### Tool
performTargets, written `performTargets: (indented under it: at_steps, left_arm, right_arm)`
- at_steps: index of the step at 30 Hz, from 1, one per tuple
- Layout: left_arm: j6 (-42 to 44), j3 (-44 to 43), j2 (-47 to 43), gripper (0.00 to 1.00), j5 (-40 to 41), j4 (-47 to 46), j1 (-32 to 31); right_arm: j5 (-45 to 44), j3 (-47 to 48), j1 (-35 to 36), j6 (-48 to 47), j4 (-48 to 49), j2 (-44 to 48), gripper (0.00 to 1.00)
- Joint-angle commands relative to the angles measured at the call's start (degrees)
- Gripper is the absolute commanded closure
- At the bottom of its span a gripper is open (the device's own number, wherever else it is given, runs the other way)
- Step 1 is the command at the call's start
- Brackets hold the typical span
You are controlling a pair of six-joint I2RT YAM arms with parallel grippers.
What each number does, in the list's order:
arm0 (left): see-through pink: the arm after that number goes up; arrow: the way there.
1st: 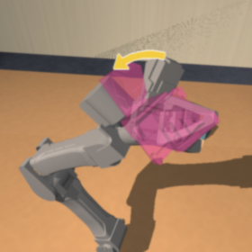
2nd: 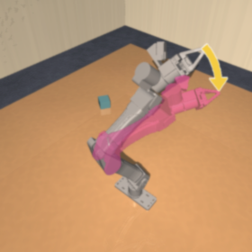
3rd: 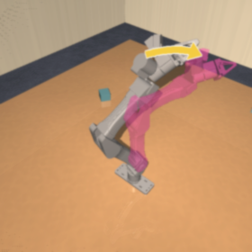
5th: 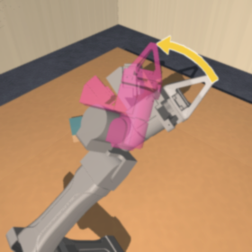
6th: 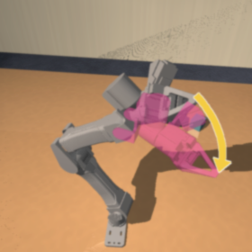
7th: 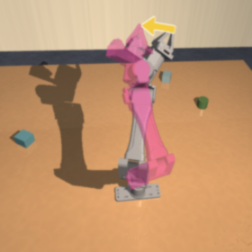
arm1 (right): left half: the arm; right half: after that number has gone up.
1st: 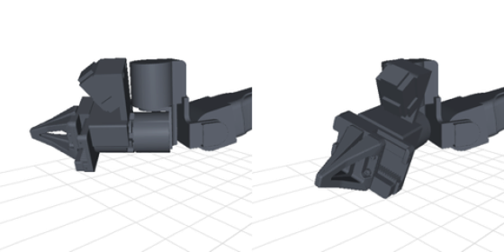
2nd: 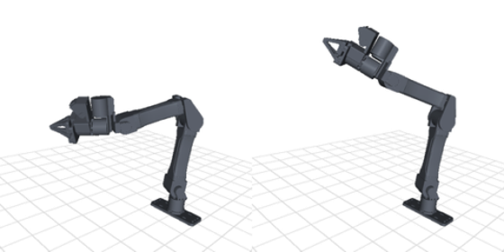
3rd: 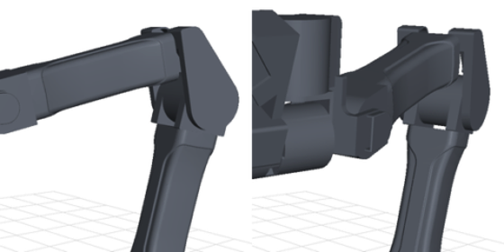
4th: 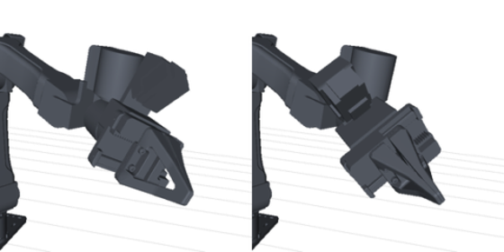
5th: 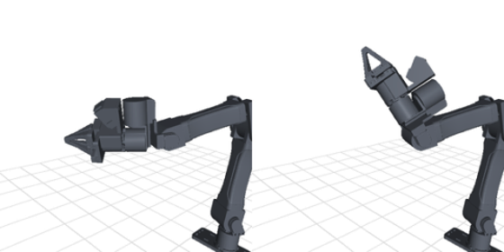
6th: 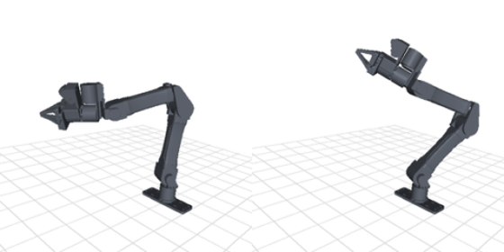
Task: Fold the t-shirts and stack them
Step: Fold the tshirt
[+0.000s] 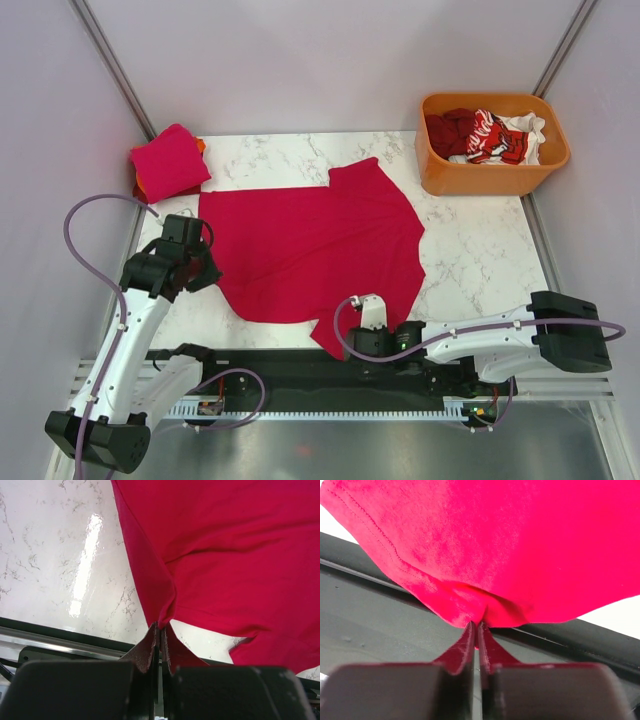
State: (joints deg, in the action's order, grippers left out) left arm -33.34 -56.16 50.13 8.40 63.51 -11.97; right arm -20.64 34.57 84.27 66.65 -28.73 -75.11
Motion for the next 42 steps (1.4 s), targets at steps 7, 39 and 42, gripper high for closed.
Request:
performTargets:
  at_steps: [7,39,42]
  left_arm:
    - [2.32,0.0,-2.84,0.98,-1.89,0.56,0.28]
    - [-2.87,3.95,-4.87,0.97,-1.99,3.12,0.19]
    - [-2.69,4.92,-2.59,0.97,-2.6,1.89,0.19]
  right_arm:
    - [-3.25,4.35,0.54,-0.29,-9.57,5.76,1.0]
    - [-20.06,37.15,-28.7,-37.19,-20.51,11.14,1.0]
    - [-14.97,39.08,-33.97,-43.0,-17.07,7.71,1.0]
